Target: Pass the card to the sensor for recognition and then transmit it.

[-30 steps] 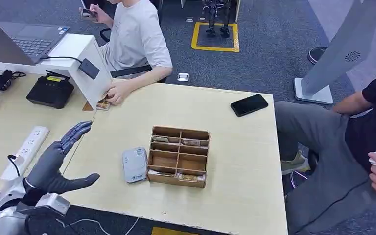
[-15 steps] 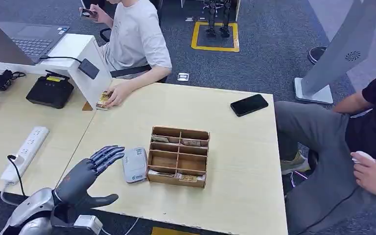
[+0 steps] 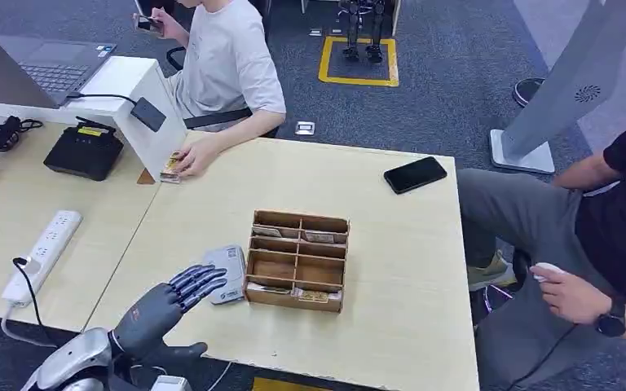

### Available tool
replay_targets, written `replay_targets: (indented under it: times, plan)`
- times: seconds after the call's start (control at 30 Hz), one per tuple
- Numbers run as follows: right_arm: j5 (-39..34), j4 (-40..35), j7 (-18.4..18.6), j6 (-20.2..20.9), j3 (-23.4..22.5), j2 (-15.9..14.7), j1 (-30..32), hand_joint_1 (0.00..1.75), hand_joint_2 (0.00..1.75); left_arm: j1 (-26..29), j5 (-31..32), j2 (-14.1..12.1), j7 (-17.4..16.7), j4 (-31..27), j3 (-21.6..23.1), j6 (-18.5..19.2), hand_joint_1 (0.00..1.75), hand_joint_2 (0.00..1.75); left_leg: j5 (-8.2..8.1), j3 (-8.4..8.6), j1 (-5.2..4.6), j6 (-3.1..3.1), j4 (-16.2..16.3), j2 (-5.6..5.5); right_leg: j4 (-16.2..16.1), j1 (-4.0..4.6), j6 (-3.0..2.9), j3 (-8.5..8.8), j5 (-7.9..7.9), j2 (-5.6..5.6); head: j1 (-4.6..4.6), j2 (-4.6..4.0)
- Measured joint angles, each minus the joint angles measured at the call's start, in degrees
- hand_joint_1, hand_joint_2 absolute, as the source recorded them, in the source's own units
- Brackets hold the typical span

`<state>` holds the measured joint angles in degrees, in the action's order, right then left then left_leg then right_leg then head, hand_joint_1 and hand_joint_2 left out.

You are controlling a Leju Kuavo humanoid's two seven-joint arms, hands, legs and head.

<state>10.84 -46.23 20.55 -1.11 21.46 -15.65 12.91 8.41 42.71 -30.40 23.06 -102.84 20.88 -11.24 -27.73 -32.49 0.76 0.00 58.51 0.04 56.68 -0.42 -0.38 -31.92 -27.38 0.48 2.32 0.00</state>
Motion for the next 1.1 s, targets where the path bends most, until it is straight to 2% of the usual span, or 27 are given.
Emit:
replay_targets:
  times: [0.1, 0.17, 0.23, 0.5, 0.63, 0.9, 1.1]
  plan:
    - [0.15, 0.02, 0.0, 0.37, 0.02, 0.09, -0.44, 0.0, 0.0, -0.95, 4.07, 0.37, -3.28, 1.51, 1.64, -2.34, 0.0, 1.75, 0.0, 0.0, 0.0, 0.0, 0.0, 0.0, 0.0, 0.0, 0.0, 0.0, 0.0, 0.0, 0.0, 0.0]
    - [0.46, 0.17, 0.0, 0.55, 0.04, 0.2, -0.9, 0.0, 0.0, -2.08, 8.77, 0.9, -6.89, 3.42, 3.32, -5.3, 0.0, 1.75, 0.0, 0.01, 0.0, 0.0, 0.0, 0.0, 0.0, 0.0, 0.0, 0.0, 0.0, 0.0, -0.02, 0.0]
    - [0.55, 0.26, 0.0, 0.61, 0.07, 0.33, -1.27, 0.0, 0.0, -3.15, 10.84, 1.6, -9.97, 5.47, 4.46, -7.15, 0.0, 1.75, 0.02, 0.01, 0.0, 0.02, 0.0, 0.0, 0.0, 0.0, 0.0, 0.0, 0.01, 0.0, -0.02, 0.0]
    - [0.72, 0.61, 0.0, 0.61, 0.22, 0.68, -2.3, 0.0, 0.0, -6.05, 15.12, 4.35, -15.73, 12.56, 6.4, -10.44, 0.0, 1.75, 0.03, 0.0, -0.01, 0.02, 0.01, 0.0, 0.0, 0.0, 0.0, 0.0, 0.02, 0.0, 0.0, 0.0]
    - [0.72, 0.77, 0.04, 0.52, 0.28, 0.81, -2.56, 0.0, 0.0, -6.89, 16.56, 6.14, -17.09, 14.27, 6.73, -12.19, 0.0, 1.75, 0.02, 0.0, -0.01, 0.02, 0.01, 0.0, 0.0, 0.0, 0.0, -0.01, 0.01, 0.0, 0.0, 0.0]
    - [0.72, 1.14, 0.31, 0.44, 0.31, 1.07, -2.89, 0.0, 0.0, -8.35, 18.46, 9.33, -18.49, 14.49, 8.37, -12.13, 0.0, 1.75, 0.03, 0.0, -0.03, 0.03, 0.01, -0.01, 0.0, -0.04, 0.0, 0.0, 0.02, -0.01, 0.0, 0.0]
    - [0.28, 1.36, 0.04, 0.44, 0.31, 1.16, -2.82, 0.0, 0.0, -8.17, 14.34, 9.68, -16.87, 13.47, 8.96, -12.54, 0.0, 1.75, 0.03, 0.0, -0.03, 0.02, 0.01, -0.01, 0.01, -0.03, 0.0, -0.01, 0.02, -0.01, 0.0, 0.0]
